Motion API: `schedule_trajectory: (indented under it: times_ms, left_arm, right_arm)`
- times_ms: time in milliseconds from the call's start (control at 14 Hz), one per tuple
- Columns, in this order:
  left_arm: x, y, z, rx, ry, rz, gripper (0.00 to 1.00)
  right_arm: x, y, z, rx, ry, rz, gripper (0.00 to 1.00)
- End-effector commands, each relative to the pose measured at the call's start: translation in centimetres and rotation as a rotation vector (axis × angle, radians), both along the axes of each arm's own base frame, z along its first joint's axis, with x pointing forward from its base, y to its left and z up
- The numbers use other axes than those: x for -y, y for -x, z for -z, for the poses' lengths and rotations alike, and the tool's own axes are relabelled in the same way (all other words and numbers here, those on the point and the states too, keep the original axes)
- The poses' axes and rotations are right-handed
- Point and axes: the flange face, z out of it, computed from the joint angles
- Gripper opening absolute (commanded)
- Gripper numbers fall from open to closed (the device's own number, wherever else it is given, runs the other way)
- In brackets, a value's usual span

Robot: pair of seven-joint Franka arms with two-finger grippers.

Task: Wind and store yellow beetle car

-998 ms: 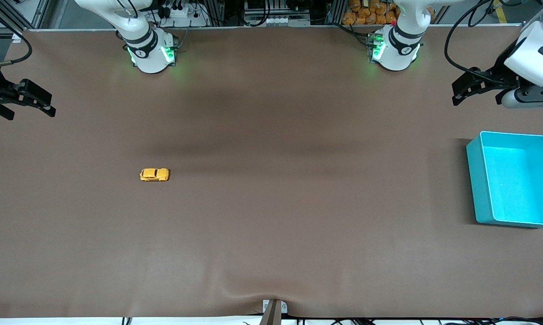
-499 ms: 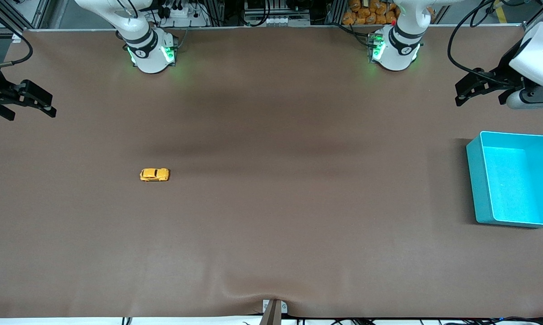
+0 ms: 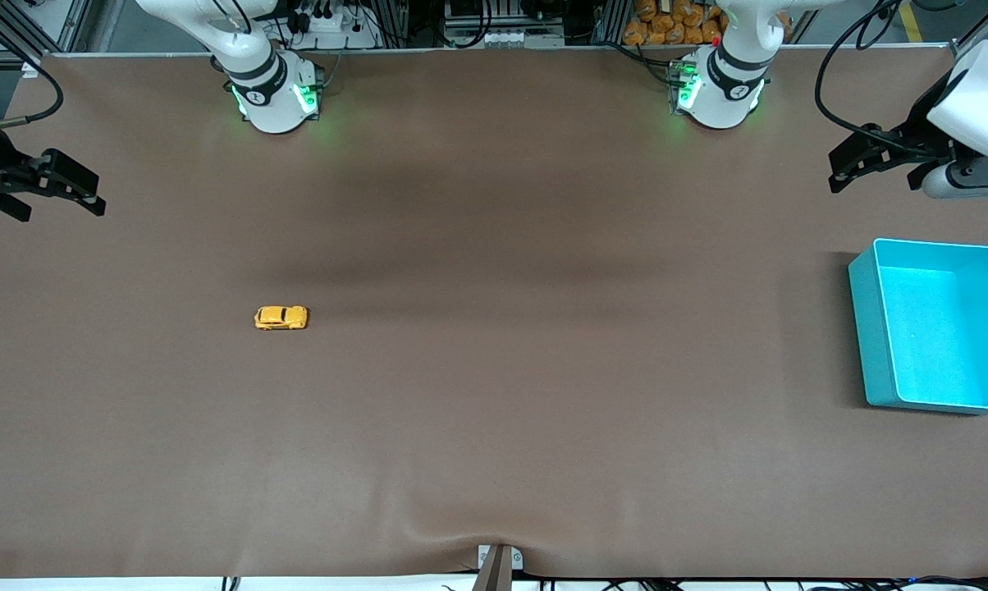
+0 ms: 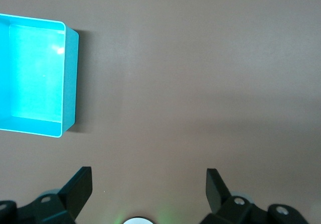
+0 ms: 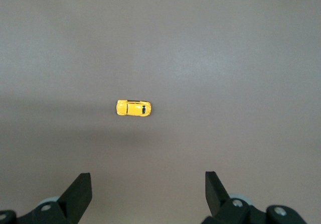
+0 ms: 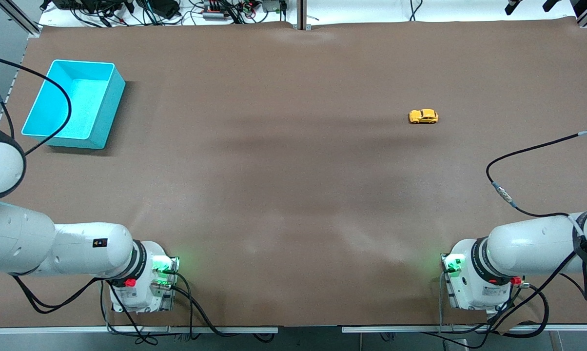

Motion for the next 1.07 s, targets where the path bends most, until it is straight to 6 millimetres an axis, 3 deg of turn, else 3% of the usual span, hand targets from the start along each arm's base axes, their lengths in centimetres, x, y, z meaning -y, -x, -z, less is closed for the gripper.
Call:
schedule_trajectory:
  times_ms: [0, 998]
  left_arm:
    - [-0.20, 0.58, -0.46, -0.013, 0.009, -0.009, 1.00]
    - [0.08, 0.65, -0.59, -0.012, 0.012, -0.006, 1.00]
  right_arm:
    - [-0.02, -0.11, 0.16, 0.001, -0.002, 0.013, 1.00]
    - [-0.18, -0.37, 0.09, 0.027, -0.002, 0.000, 1.00]
